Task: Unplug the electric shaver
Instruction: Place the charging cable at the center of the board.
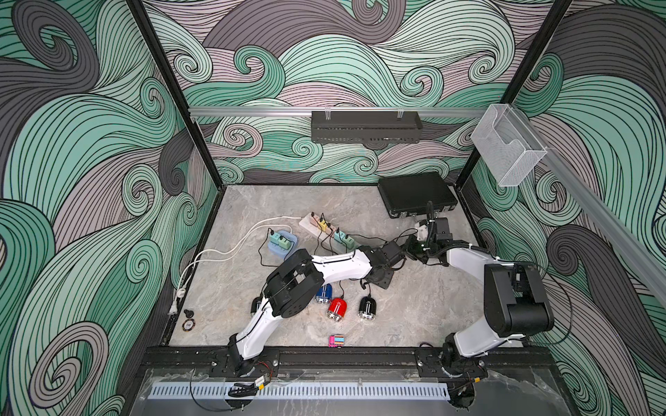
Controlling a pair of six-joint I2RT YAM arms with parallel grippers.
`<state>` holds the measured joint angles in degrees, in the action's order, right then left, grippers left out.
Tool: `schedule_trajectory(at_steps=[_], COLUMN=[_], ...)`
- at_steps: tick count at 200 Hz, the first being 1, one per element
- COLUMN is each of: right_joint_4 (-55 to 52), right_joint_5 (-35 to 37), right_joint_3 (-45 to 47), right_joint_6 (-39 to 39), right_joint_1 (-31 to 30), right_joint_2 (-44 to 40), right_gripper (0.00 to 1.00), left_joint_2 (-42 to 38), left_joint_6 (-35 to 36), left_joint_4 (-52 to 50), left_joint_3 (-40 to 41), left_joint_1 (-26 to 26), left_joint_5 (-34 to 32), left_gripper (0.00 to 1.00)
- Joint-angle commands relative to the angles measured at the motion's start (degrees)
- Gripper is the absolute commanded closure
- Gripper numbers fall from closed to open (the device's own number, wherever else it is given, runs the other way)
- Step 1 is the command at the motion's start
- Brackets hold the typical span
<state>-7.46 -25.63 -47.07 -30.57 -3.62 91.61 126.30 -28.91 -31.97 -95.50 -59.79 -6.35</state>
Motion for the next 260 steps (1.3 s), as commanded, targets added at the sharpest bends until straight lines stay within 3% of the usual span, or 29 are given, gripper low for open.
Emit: schedule_trajectory(at_steps=[1,150,260], right_joint_4=[0.81,2.29,1.5], right_joint_5=[0.75,-0.17,0.06], right_joint_3=[-0.67,-0.74,-1.97], right_joint_6=[-0.93,-1.64,-1.17], right_joint_1=[0.1,-0.95,-2.1], right_joint_2=[0.27,3.0,4.21], right_gripper=[0.96,0.94,0.89], left_joint_2=[1.82,1.49,-8.4], left_joint_6=[-0.43,-2.43,0.05], left_joint_4=[-2.92,-6.52,-2.41], left_joint_3=[-2.58,-2.56,1.34], left_joint_1=[-0.33,-1.27,-1.07], left_joint_5=[-1.48,-3.64,-6.27], left_gripper=[0.61,0.29,0.27])
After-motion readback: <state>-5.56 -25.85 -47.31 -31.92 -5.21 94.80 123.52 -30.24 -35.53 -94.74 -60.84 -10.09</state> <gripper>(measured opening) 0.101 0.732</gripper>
